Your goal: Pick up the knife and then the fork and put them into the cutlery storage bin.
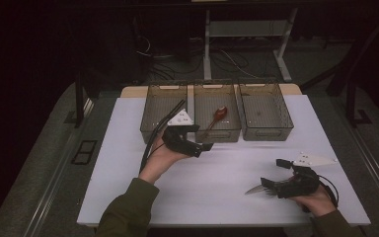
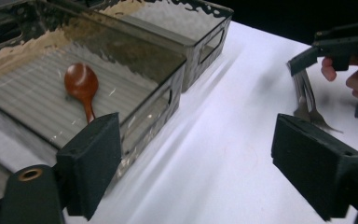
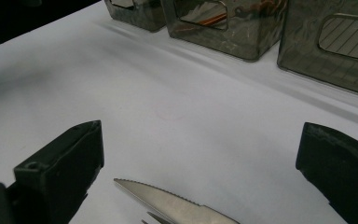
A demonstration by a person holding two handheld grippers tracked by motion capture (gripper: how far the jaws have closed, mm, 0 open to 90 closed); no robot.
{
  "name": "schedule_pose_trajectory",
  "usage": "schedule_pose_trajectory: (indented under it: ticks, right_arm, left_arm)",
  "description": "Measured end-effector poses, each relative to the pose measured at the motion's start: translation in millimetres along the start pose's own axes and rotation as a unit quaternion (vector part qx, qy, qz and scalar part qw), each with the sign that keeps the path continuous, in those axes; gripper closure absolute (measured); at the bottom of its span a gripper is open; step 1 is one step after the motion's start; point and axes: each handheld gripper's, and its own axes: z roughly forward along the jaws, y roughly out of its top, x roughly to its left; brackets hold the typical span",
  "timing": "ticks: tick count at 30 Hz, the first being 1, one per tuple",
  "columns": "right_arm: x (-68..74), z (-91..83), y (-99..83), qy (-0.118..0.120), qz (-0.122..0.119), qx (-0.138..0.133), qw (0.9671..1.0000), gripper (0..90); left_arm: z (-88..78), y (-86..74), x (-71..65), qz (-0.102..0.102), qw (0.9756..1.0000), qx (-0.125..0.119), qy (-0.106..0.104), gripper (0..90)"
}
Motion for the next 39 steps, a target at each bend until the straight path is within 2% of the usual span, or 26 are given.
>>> schedule_pose_trajectory:
  ticks: [6,9,13,16,18,24,29,34,36,37,39]
  right_arm:
    - [-0.7,0.8,-0.1,0.000,-0.002,0.001,1.0000,1.1]
    - [-0.5,0.7,-0.2,-0.001,-0.002,0.001,1.0000,1.1]
    - [-1.1,0.5,-0.4,0.000,-0.002,0.001,1.0000,1.1]
    - [-1.6,1.3,-0.4,-0.002,-0.001,0.002,1.0000,1.1]
    - [-1.5,1.5,-0.4,-0.003,-0.003,0.002,1.0000,1.1]
    - [-0.8,0.2,-0.5,-0.004,-0.005,0.002,1.0000,1.1]
    - [-0.3,-0.7,-0.1,0.001,-0.009,0.007,0.9999,1.1]
    - [-1.4,-4.5,5.8,0.009,-0.006,0.029,0.9995,1.2]
    - [-4.1,-7.1,9.3,0.004,-0.004,0.035,0.9994,1.7]
    - [-5.7,-8.8,10.7,0.002,-0.003,0.037,0.9993,6.5]
    - [-8.8,-11.2,13.4,-0.009,-0.001,0.043,0.9990,9.2]
  left_arm:
    - [-12.9,-23.1,-6.3,-0.003,0.9999,-0.002,0.015,9.0]
    - [-18.9,-34.9,-9.9,-0.001,0.9997,0.004,0.025,2.9]
    - [-28.6,-50.4,-16.0,-0.001,0.9997,0.002,0.024,0.1]
    - [-35.8,-63.9,-19.1,-0.006,0.9995,0.004,0.030,0.0]
    - [-40.2,-73.0,-20.5,-0.012,0.9996,0.002,0.025,0.0]
    - [-53.1,-94.5,-25.3,-0.014,0.9993,-0.004,0.035,0.0]
    - [-64.7,-106.6,-27.8,-0.014,0.9989,-0.003,0.044,0.0]
    - [-71.2,-110.7,-26.6,-0.020,0.9988,-0.003,0.045,0.0]
    - [-70.1,-110.4,-27.2,-0.023,0.9988,-0.004,0.044,0.0]
    - [-69.4,-110.4,-27.1,-0.022,0.9988,-0.001,0.044,0.0]
    - [-68.0,-111.2,-27.6,-0.022,0.9988,0.001,0.043,0.0]
